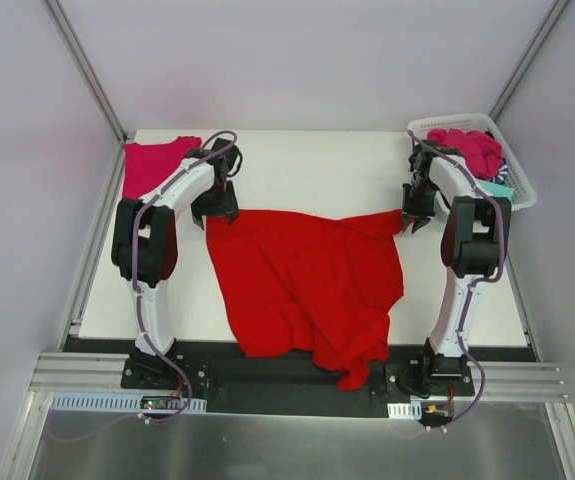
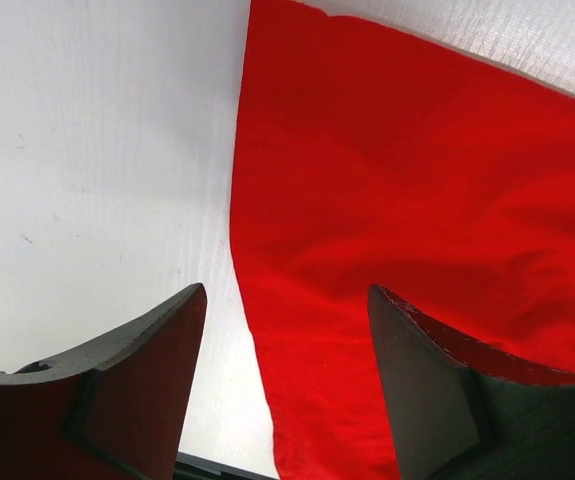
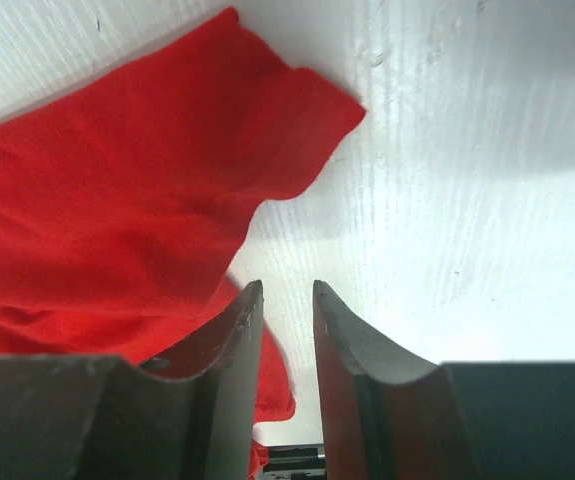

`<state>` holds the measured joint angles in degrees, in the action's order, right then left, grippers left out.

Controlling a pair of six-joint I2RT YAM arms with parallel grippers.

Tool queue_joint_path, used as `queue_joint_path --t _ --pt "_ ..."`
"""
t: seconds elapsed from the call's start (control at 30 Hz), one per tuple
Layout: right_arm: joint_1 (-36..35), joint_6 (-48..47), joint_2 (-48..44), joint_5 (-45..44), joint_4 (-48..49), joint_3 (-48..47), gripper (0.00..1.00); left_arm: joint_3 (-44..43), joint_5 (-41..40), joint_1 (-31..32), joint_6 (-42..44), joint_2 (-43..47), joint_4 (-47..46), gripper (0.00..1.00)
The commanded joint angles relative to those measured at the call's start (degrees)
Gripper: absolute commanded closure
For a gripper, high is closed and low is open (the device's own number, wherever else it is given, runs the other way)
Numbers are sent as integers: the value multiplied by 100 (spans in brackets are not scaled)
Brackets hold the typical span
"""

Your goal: Fold and stack the t-shirts

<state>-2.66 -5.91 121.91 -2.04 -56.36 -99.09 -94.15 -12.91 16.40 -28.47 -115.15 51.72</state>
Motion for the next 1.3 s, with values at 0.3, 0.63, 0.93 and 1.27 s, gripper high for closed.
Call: queue_joint_path --t 0.3,0.63,0.93,1.27 --pt "-1219 125 -273 -551 -121 284 70 2 34 -32 -18 292 101 34" --pt "-1334 143 -387 -823 -51 417 69 72 -80 21 -10 415 110 34" --pt "-2098 -593 -1133 -2649 308 503 68 186 -887 223 -167 625 -13 34" --pt "-3390 -1114 -1126 -4014 643 986 67 424 -1083 240 -194 872 -277 34"
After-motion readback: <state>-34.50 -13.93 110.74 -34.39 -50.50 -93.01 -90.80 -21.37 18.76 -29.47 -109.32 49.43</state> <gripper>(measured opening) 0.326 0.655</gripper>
